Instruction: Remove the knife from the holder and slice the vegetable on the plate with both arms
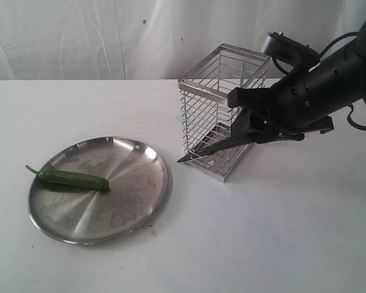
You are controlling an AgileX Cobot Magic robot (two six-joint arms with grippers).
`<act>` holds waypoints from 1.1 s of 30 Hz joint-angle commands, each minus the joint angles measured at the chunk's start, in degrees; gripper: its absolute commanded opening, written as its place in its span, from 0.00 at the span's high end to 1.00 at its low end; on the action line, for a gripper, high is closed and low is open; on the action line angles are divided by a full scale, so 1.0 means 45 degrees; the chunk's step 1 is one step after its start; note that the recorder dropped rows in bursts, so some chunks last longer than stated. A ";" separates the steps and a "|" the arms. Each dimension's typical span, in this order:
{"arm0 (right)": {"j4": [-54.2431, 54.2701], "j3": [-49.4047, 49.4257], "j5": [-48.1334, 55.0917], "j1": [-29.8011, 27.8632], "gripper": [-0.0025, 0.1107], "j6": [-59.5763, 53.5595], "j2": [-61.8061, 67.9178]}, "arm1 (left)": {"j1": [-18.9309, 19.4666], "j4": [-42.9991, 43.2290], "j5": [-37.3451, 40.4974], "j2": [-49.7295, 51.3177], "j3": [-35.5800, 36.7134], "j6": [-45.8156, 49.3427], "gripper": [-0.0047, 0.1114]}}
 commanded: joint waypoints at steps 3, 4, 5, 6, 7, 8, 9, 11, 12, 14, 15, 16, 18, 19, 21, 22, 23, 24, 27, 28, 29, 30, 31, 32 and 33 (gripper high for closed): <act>0.0134 0.0083 -0.0020 -0.0047 0.60 0.0032 0.0187 | 0.0015 -0.0047 0.0034 -0.0055 0.0075 -0.0008 0.96; 0.0134 0.0083 -0.0098 -0.0047 0.66 -0.0068 0.0187 | 0.0015 -0.0047 0.0034 -0.0055 0.0075 -0.0008 0.96; 0.0134 0.0083 -0.0169 -0.0047 0.70 -0.0068 0.0187 | 0.0015 -0.0047 0.0034 -0.0055 0.0075 -0.0008 0.96; 0.0134 0.0083 -0.0219 -0.0047 0.75 -0.0068 0.0187 | 0.0015 -0.0047 0.0034 -0.0055 0.0075 -0.0008 0.96; 0.0134 0.0083 -0.0246 -0.0047 0.80 -0.0068 0.0187 | 0.0015 -0.0047 0.0034 -0.0055 0.0075 -0.0008 0.96; 0.0134 0.0083 -0.0271 -0.0047 0.84 -0.0095 0.0187 | 0.0015 -0.0047 0.0034 -0.0055 0.0075 -0.0008 0.96; 0.0134 0.0083 -0.0271 -0.0047 0.87 -0.0119 0.0187 | 0.0015 -0.0047 0.0034 -0.0055 0.0075 -0.0008 0.96; 0.0134 0.0083 -0.0300 -0.0047 0.92 -0.0130 0.0187 | 0.0015 -0.0047 0.0034 -0.0055 0.0075 -0.0008 0.96; 0.0108 0.0083 -0.0300 -0.0047 0.93 -0.0130 0.0187 | 0.0015 -0.0047 0.0034 -0.0055 0.0075 -0.0008 0.96; 0.0108 0.0083 -0.0358 -0.0047 0.93 -0.0130 0.0187 | 0.0015 -0.0047 0.0034 -0.0055 0.0075 -0.0008 0.96; 0.0108 0.0083 -0.0407 -0.0047 0.93 -0.0130 0.0187 | 0.0015 -0.0047 0.0034 -0.0055 0.0075 -0.0008 0.96; 0.0108 0.0083 -0.0414 -0.0047 0.93 -0.0130 0.0158 | 0.0015 -0.0047 0.0034 -0.0055 0.0075 -0.0008 0.96; 0.0108 0.0083 -0.0539 -0.0047 0.93 -0.0151 0.0031 | 0.0015 -0.0047 0.0034 -0.0055 0.0075 -0.0008 0.96; 0.0073 0.0083 -0.0617 -0.0047 0.93 -0.0198 -0.0086 | 0.0015 -0.0047 0.0034 -0.0055 0.0075 -0.0008 0.96; -0.0058 0.0083 -0.0787 -0.0047 0.93 -0.0525 -0.0301 | 0.0015 -0.0047 0.0034 -0.0055 0.0075 -0.0008 0.96; -0.0115 0.0083 -0.0879 -0.0047 0.93 -0.0774 -0.0362 | 0.0015 -0.0047 0.0034 -0.0055 0.0075 -0.0008 0.96; -0.0147 0.0083 -0.0940 -0.0047 0.93 -0.1164 -0.0467 | 0.0015 -0.0047 0.0034 -0.0055 0.0075 -0.0008 0.96; -0.0145 0.0083 -0.0995 -0.0047 0.93 -0.1527 -0.0514 | 0.0015 -0.0047 0.0034 -0.0055 0.0075 -0.0008 0.96; -0.0170 0.0083 -0.1087 -0.0047 0.93 -0.2199 -0.0659 | 0.0015 -0.0047 0.0034 -0.0055 0.0075 -0.0008 0.96; -0.0170 0.0083 -0.1164 -0.0047 0.93 -0.2261 -0.0695 | 0.0015 -0.0047 0.0034 -0.0055 0.0075 -0.0008 0.96; -0.0170 0.0083 -0.1246 -0.0047 0.93 -0.2261 -0.0744 | 0.0015 -0.0047 0.0034 -0.0055 0.0075 -0.0008 0.96; -0.0170 0.0083 -0.1281 -0.0047 0.93 -0.2292 -0.0803 | 0.0015 -0.0047 0.0034 -0.0055 0.0075 -0.0008 0.96; -0.0170 0.0083 -0.1348 -0.0047 0.93 -0.2427 -0.0856 | 0.0015 -0.0047 0.0034 -0.0055 0.0075 -0.0008 0.96; -0.0170 0.0059 -0.1407 -0.0047 0.93 -0.2559 -0.0919 | 0.0015 -0.0047 0.0034 -0.0055 0.0075 -0.0008 0.96; -0.0170 0.0059 -0.1435 -0.0047 0.93 -0.2671 -0.1001 | 0.0015 -0.0047 0.0034 -0.0055 0.0075 -0.0008 0.96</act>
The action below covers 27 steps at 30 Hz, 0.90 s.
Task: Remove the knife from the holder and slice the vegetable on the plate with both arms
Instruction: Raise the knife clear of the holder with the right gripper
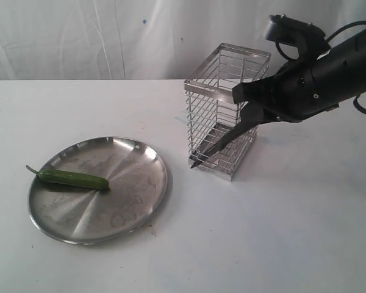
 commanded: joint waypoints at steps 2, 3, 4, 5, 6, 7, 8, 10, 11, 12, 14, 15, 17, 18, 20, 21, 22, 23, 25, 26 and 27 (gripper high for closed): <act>-0.0123 -0.0104 -0.0520 -0.0047 0.93 -0.0741 -0.0506 | 0.0015 -0.0047 0.0034 -0.0055 0.0075 -0.0008 0.96; -0.0207 -0.0162 -0.0520 -0.0047 0.93 -0.0741 -0.0565 | 0.0015 -0.0047 0.0034 -0.0055 0.0075 -0.0032 0.96; -0.0325 -0.0248 -0.0520 -0.0047 0.93 -0.0741 -0.0635 | 0.0015 -0.0047 0.0034 -0.0055 0.0075 -0.0032 0.96; -0.0374 -0.0362 -0.0520 -0.0047 0.93 -0.0741 -0.0714 | 0.0015 -0.0047 0.0034 -0.0055 0.0075 -0.0032 0.96; -0.0374 -0.0460 -0.0484 -0.0047 0.93 -0.0741 -0.0768 | 0.0015 -0.0047 0.0034 -0.0055 0.0075 -0.0032 0.96; -0.0374 -0.0515 -0.0484 -0.0047 0.93 -0.0741 -0.0842 | 0.0015 -0.0047 0.0034 -0.0055 0.0075 -0.0032 0.96; -0.0374 -0.0589 -0.0428 -0.0047 0.93 -0.0741 -0.0895 | 0.0015 -0.0047 0.0034 -0.0055 0.0075 -0.0032 0.96; -0.0374 -0.0673 -0.0261 -0.0047 0.95 -0.0868 -0.0996 | 0.0015 -0.0047 0.0034 -0.0055 0.0075 -0.0032 0.96; -0.0396 -0.0670 -0.0202 -0.0047 0.97 -0.0997 -0.1077 | 0.0015 -0.0047 0.0034 -0.0055 0.0075 -0.0032 0.96; -0.0396 -0.0670 -0.0202 -0.0047 0.98 -0.1132 -0.1167 | 0.0015 -0.0047 0.0034 -0.0055 0.0075 -0.0032 0.96; -0.0396 -0.0670 -0.0202 -0.0047 0.98 -0.1170 -0.1357 | 0.0015 -0.0047 0.0034 -0.0055 0.0075 -0.0032 0.96; -0.0396 -0.0670 -0.0202 -0.0047 0.98 -0.1170 -0.1431 | 0.0015 -0.0047 0.0034 -0.0055 0.0075 -0.0032 0.96; -0.0447 -0.0670 -0.0202 -0.0047 0.98 -0.1170 -0.1595 | 0.0015 -0.0047 0.0034 -0.0055 0.0075 -0.0032 0.96; -0.0477 -0.0670 -0.0202 -0.0047 0.98 -0.1170 -0.1690 | 0.0015 -0.0047 0.0034 -0.0055 0.0075 -0.0032 0.96; -0.0477 -0.0670 -0.0202 -0.0047 0.98 -0.1170 -0.1911 | 0.0015 -0.0047 0.0034 -0.0055 0.0075 -0.0032 0.96; -0.0477 -0.0670 -0.0181 -0.0047 0.98 -0.1170 -0.2035 | 0.0015 -0.0047 0.0034 -0.0055 0.0075 -0.0032 0.96; -0.0477 -0.0670 -0.0152 -0.0047 0.98 -0.1170 -0.2146 | 0.0015 -0.0047 0.0034 -0.0055 0.0075 -0.0032 0.96; -0.0477 -0.0670 -0.0125 -0.0047 0.98 -0.1170 -0.2280 | 0.0015 -0.0047 0.0034 -0.0055 0.0075 -0.0032 0.96; -0.0477 -0.0670 0.0027 -0.0047 0.98 -0.1170 -0.2561 | 0.0015 -0.0047 0.0034 -0.0055 0.0075 -0.0032 0.96; -0.0525 -0.0670 0.0082 -0.0047 0.98 -0.1170 -0.2752 | 0.0015 -0.0047 0.0034 -0.0055 0.0075 -0.0032 0.96; -0.0562 -0.0670 0.0107 -0.0047 0.98 -0.1170 -0.2883 | 0.0015 -0.0047 0.0034 -0.0055 0.0075 -0.0032 0.96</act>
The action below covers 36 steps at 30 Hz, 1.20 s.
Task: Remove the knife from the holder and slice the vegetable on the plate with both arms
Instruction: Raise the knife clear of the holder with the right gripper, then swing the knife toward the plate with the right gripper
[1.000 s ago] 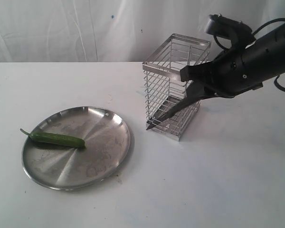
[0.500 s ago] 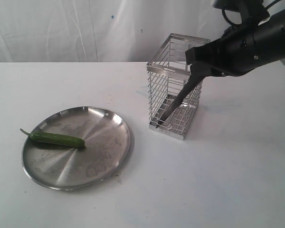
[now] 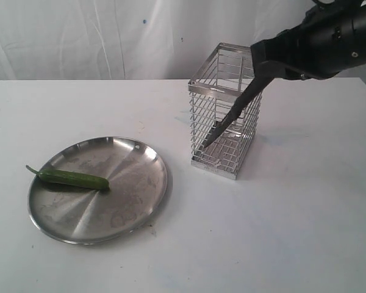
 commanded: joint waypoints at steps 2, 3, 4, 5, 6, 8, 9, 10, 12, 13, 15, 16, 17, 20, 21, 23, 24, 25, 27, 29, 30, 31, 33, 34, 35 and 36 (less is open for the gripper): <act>-0.0207 -0.0101 0.0140 -0.0047 0.98 -0.0176 -0.0927 | 0.0015 -0.0047 0.0034 -0.0055 0.0075 -0.0032 0.96; -0.0227 -0.0101 0.0163 -0.0047 0.98 -0.0176 -0.1067 | 0.0015 -0.0047 0.0034 -0.0055 0.0075 -0.0032 0.96; -0.0227 -0.0101 0.0353 -0.0047 0.98 -0.0176 -0.1326 | 0.0015 -0.0047 0.0034 -0.0055 0.0075 -0.0032 0.96; -0.0261 -0.0101 0.0462 -0.0047 0.98 -0.0176 -0.1425 | 0.0015 -0.0047 0.0034 -0.0055 0.0075 -0.0032 0.96; -0.0257 -0.0101 0.0792 -0.0047 0.98 -0.0176 -0.1639 | 0.0015 -0.0047 0.0034 -0.0055 0.0075 -0.0032 0.96; -0.0307 -0.0101 0.1068 -0.0047 0.98 -0.0176 -0.1866 | 0.0015 -0.0047 0.0034 -0.0055 0.0075 -0.0032 0.96; -0.0307 -0.0044 0.1318 -0.0028 0.98 -0.0176 -0.2189 | 0.0015 -0.0047 0.0034 -0.0055 0.0075 -0.0032 0.96; -0.0307 0.0053 0.1351 0.0040 0.98 -0.0176 -0.2367 | 0.0015 -0.0047 0.0034 -0.0055 0.0075 -0.0032 0.96; -0.0346 0.0859 0.0546 0.0669 0.98 -0.0176 -0.3255 | 0.0015 -0.0047 0.0034 -0.0055 0.0075 -0.0032 0.96; -0.0367 0.1403 -0.0231 0.1053 0.98 -0.0176 -0.3723 | 0.0015 -0.0047 0.0034 -0.0055 0.0075 -0.0032 0.96; -0.0367 0.2530 -0.1642 0.2019 0.98 -0.0151 -0.4493 | 0.0015 -0.0047 0.0034 -0.0055 0.0075 -0.0032 0.96; -0.0478 0.3129 -0.2379 0.2604 0.98 -0.0151 -0.4775 | 0.0015 -0.0047 0.0034 -0.0055 0.0075 -0.0032 0.96; -0.0600 0.3715 -0.3248 0.3212 0.98 -0.0151 -0.5030 | 0.0015 -0.0047 0.0034 -0.0055 0.0075 -0.0032 0.96; -0.0736 0.5076 -0.5658 0.4723 0.98 -0.0151 -0.5261 | 0.0015 -0.0047 0.0034 -0.0055 0.0075 -0.0010 0.96; -0.0976 0.5511 -0.6526 0.5336 0.98 -0.0284 -0.5236 | 0.0015 -0.0047 0.0034 -0.0055 0.0075 -0.0010 0.96; -0.1272 0.6073 -0.7752 0.6268 0.98 -0.1121 -0.5077 | 0.0015 -0.0047 0.0034 -0.0055 0.0075 -0.0010 0.96; -0.1402 0.6441 -0.9018 0.6940 0.98 -0.1542 -0.4861 | 0.0015 -0.0047 0.0034 -0.0055 0.0075 -0.0010 0.96; -0.1456 0.6564 -0.9716 0.7254 0.98 -0.1616 -0.4645 | 0.0015 -0.0047 0.0034 -0.0055 0.0075 -0.0010 0.96; -0.1455 0.6695 -1.0524 0.8022 0.98 -0.1836 -0.3906 | 0.0015 -0.0047 0.0034 -0.0055 0.0075 -0.0010 0.96; -0.1343 0.6695 -1.1333 0.8654 0.98 -0.2432 -0.2971 | 0.0015 -0.0047 0.0034 -0.0055 0.0075 -0.0010 0.96; -0.1230 0.6695 -1.1693 0.8838 0.98 -0.2610 -0.2654 | 0.0015 -0.0047 0.0034 -0.0055 0.0075 -0.0010 0.96; -0.1117 0.6695 -1.2126 0.8997 0.98 -0.2765 -0.2329 | 0.0015 -0.0047 0.0034 -0.0055 0.0075 -0.0010 0.96; -0.0972 0.6695 -1.3450 0.9410 0.98 -0.2769 -0.1386 | 0.0015 -0.0047 0.0034 -0.0055 0.0075 -0.0010 0.96; -0.0516 0.6695 -1.4284 0.9726 0.98 -0.3137 -0.0750 | 0.0015 -0.0047 0.0034 -0.0055 0.0075 -0.0010 0.96; -0.0086 0.6695 -1.4735 0.9928 0.98 -0.3545 -0.0442 | 0.0015 -0.0047 0.0034 -0.0055 0.0075 -0.0010 0.96; 0.0598 0.6695 -1.5135 1.0100 0.98 -0.3981 -0.0201 | 0.0015 -0.0047 0.0034 -0.0055 0.0075 -0.0010 0.96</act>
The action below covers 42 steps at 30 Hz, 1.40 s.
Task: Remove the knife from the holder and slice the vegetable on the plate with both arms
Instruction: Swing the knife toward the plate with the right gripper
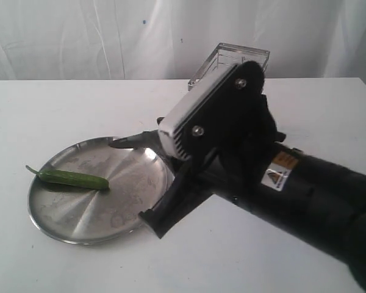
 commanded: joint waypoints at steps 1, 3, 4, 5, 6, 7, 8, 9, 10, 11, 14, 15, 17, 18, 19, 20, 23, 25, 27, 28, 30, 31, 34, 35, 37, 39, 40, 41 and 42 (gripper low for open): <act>0.2287 0.0040 -0.2407 0.0870 0.98 -0.1846 0.1242 | 0.0015 -0.0047 0.0034 -0.0055 0.0075 -0.0010 0.96; 0.3557 0.0017 -0.3436 0.1361 0.98 -0.2946 0.1766 | 0.0015 -0.0047 0.0034 -0.0055 0.0075 -0.0010 0.96; 0.4032 -0.0004 -0.3840 0.1622 0.98 -0.3314 0.2025 | 0.0015 -0.0047 0.0034 -0.0055 0.0075 -0.0010 0.96; 0.4305 -0.0004 -0.4237 0.1877 0.98 -0.3413 0.2249 | 0.0015 -0.0047 0.0034 -0.0055 0.0075 -0.0010 0.96; 0.4535 -0.0030 -0.4544 0.2119 0.98 -0.3388 0.2408 | 0.0015 -0.0047 0.0034 -0.0055 0.0075 -0.0010 0.96; 0.4749 -0.0097 -0.4688 0.2353 0.98 -0.3365 0.2520 | 0.0015 -0.0047 0.0034 -0.0055 0.0075 -0.0010 0.96; 0.5086 -0.0185 -0.4752 0.2582 0.98 -0.3365 0.2580 | 0.0015 -0.0047 0.0034 -0.0055 0.0075 -0.0010 0.96; 0.5394 -0.0250 -0.4832 0.2817 0.98 -0.3365 0.2673 | 0.0015 -0.0047 0.0034 -0.0055 0.0075 -0.0010 0.96; 0.5701 -0.0311 -0.4944 0.2994 0.98 -0.3395 0.2772 | 0.0015 -0.0047 0.0034 -0.0055 0.0075 -0.0010 0.96; 0.5957 -0.0384 -0.5227 0.3214 0.98 -0.3423 0.2936 | 0.0015 -0.0047 0.0034 -0.0055 0.0075 -0.0010 0.96; 0.6752 -0.0579 -0.6526 0.3752 0.98 -0.3720 0.3571 | 0.0015 -0.0047 0.0034 -0.0055 0.0075 -0.0010 0.96; 0.6917 -0.0677 -0.6874 0.3930 0.98 -0.3720 0.3761 | 0.0015 -0.0047 0.0034 -0.0055 0.0075 -0.0010 0.96; 0.7331 -0.0923 -0.7451 0.4260 0.98 -0.3653 0.4249 | 0.0015 -0.0047 0.0034 -0.0055 0.0075 -0.0010 0.96; 0.7466 -0.1056 -0.7531 0.4389 0.98 -0.3592 0.4459 | 0.0015 -0.0047 0.0034 -0.0055 0.0075 -0.0010 0.96; 0.7466 -0.1162 -0.7561 0.4492 0.98 -0.3556 0.4660 | 0.0015 -0.0047 0.0034 -0.0055 0.0075 -0.0010 0.96; 0.7466 -0.1284 -0.7619 0.4594 0.98 -0.3296 0.4822 | 0.0015 -0.0047 0.0034 -0.0055 0.0075 -0.0010 0.96; 0.7517 -0.1607 -0.7677 0.4896 0.98 -0.2792 0.5191 | 0.0015 -0.0047 0.0034 -0.0055 0.0075 -0.0010 0.96; 0.7669 -0.1772 -0.7722 0.5035 0.98 -0.2792 0.5398 | 0.0015 -0.0047 0.0034 -0.0055 0.0075 -0.0010 0.96; 0.7695 -0.1819 -0.7750 0.5020 0.98 -0.2792 0.5543 | 0.0015 -0.0047 0.0034 -0.0055 0.0075 -0.0010 0.96; 0.7764 -0.1819 -0.7780 0.5020 0.98 -0.2792 0.5543 | 0.0015 -0.0047 0.0034 -0.0055 0.0075 -0.0010 0.96; 0.7844 -0.1819 -0.8046 0.5020 0.98 -0.2821 0.5543 | 0.0015 -0.0047 0.0034 -0.0055 0.0075 -0.0010 0.96; 0.7942 -0.1819 -0.8319 0.5020 0.98 -0.2915 0.5543 | 0.0015 -0.0047 0.0034 -0.0055 0.0075 -0.0010 0.96; 0.8334 -0.1789 -0.8955 0.5020 0.98 -0.3067 0.5521 | 0.0015 -0.0047 0.0034 -0.0055 0.0075 -0.0010 0.96; 0.8363 -0.1754 -0.9049 0.5020 0.98 -0.3067 0.5498 | 0.0015 -0.0047 0.0034 -0.0055 0.0075 -0.0010 0.96; 0.8438 -0.1601 -0.9107 0.5020 0.98 -0.3043 0.5320 | 0.0015 -0.0047 0.0034 -0.0055 0.0075 -0.0010 0.96; 0.8598 -0.1436 -0.9107 0.5020 0.98 -0.3043 0.4989 | 0.0015 -0.0047 0.0034 -0.0055 0.0075 -0.0010 0.96; 0.8748 -0.1284 -0.9107 0.5020 0.98 -0.3043 0.4808 | 0.0015 -0.0047 0.0034 -0.0055 0.0075 -0.0010 0.96; 0.8900 -0.1140 -0.9107 0.5020 0.98 -0.3013 0.4642 | 0.0015 -0.0047 0.0034 -0.0055 0.0075 -0.0010 0.96; 0.8979 -0.0917 -0.9107 0.5020 0.98 -0.2851 0.4417 | 0.0015 -0.0047 0.0034 -0.0055 0.0075 -0.0010 0.96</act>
